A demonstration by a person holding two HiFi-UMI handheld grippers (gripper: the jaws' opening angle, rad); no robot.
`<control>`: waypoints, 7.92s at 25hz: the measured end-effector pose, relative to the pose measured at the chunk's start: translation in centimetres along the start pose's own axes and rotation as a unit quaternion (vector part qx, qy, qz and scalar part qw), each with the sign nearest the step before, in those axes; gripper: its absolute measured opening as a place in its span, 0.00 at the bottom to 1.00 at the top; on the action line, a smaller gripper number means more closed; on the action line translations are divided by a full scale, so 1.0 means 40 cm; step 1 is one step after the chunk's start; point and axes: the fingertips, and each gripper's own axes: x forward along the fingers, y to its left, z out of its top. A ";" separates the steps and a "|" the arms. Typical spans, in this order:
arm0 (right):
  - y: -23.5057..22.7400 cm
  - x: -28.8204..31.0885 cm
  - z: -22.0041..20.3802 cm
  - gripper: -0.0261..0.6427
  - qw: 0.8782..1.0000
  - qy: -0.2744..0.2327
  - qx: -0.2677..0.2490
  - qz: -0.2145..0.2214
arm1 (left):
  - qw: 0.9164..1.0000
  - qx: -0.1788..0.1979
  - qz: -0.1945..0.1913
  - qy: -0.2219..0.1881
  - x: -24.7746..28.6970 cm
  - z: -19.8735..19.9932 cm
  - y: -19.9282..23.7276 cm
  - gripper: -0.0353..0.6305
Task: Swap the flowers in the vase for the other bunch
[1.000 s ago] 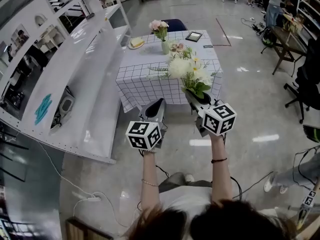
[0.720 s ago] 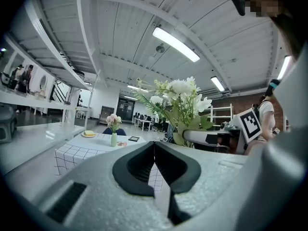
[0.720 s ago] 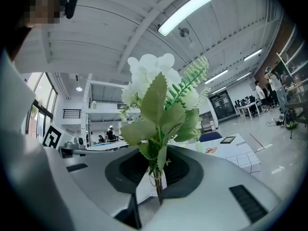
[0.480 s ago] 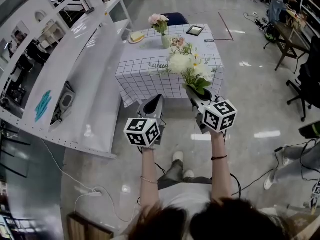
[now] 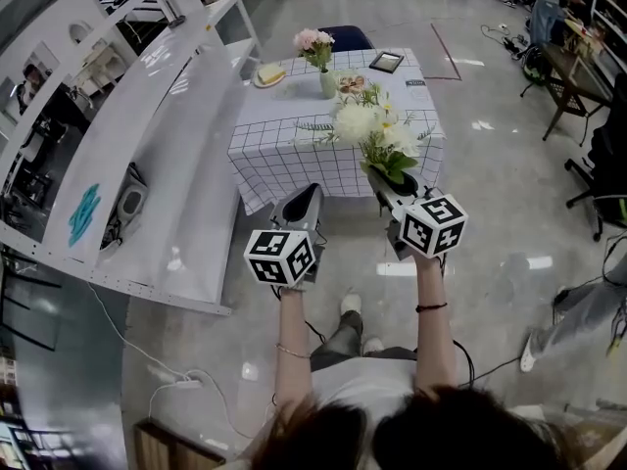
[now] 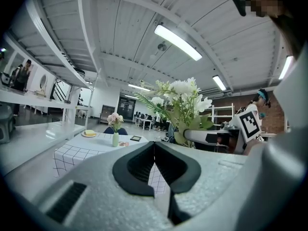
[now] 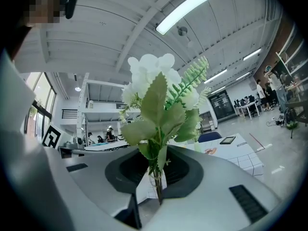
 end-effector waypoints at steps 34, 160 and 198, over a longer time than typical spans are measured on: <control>-0.242 0.373 0.004 0.15 0.997 0.011 0.014 -0.071 | 0.997 -0.020 -0.074 0.014 0.380 0.057 0.312 0.07; -1.055 0.947 0.003 0.15 0.986 0.042 0.096 -0.127 | 0.987 -0.108 0.007 0.115 1.269 -0.079 0.820 0.35; -1.087 0.967 -0.026 0.15 0.984 0.046 0.111 -0.135 | 0.993 -0.061 -0.001 0.103 1.321 -0.068 0.825 0.24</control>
